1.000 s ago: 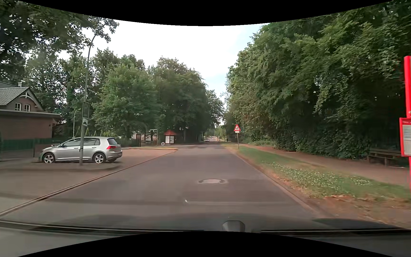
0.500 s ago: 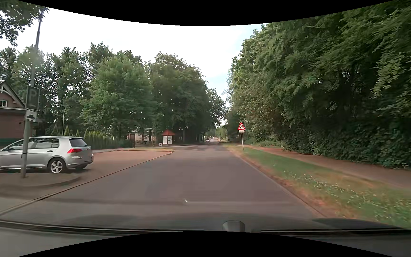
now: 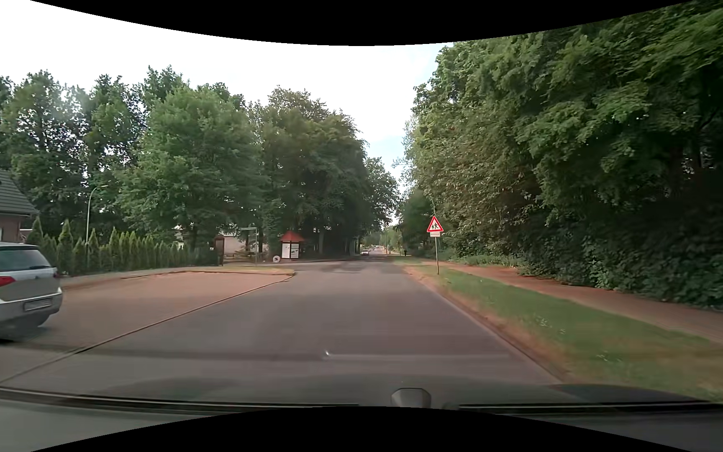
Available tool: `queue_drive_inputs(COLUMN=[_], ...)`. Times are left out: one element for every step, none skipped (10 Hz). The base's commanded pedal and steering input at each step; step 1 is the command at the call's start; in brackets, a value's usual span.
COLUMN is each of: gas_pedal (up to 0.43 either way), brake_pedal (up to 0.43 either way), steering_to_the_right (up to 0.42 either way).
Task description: Follow the waypoints while adhering to traffic rules and regulations
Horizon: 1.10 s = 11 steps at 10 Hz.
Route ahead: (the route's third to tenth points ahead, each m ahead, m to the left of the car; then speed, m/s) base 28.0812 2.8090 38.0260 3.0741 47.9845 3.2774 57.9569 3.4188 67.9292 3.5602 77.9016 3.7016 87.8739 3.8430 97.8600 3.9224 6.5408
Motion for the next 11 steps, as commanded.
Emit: queue_drive_inputs(gas_pedal=[0.118,0.118,0.118,0.118,0.118,0.118,0.118,0.118,0.118,0.118,0.118], brake_pedal=[0.0,0.0,0.0,0.0,0.0,0.0,0.0,0.0,0.0,0.0,0.0], steering_to_the_right=[-0.003,-0.001,-0.001,-0.001,-0.003,-0.004,-0.004,-0.004,-0.004,-0.004,-0.003])
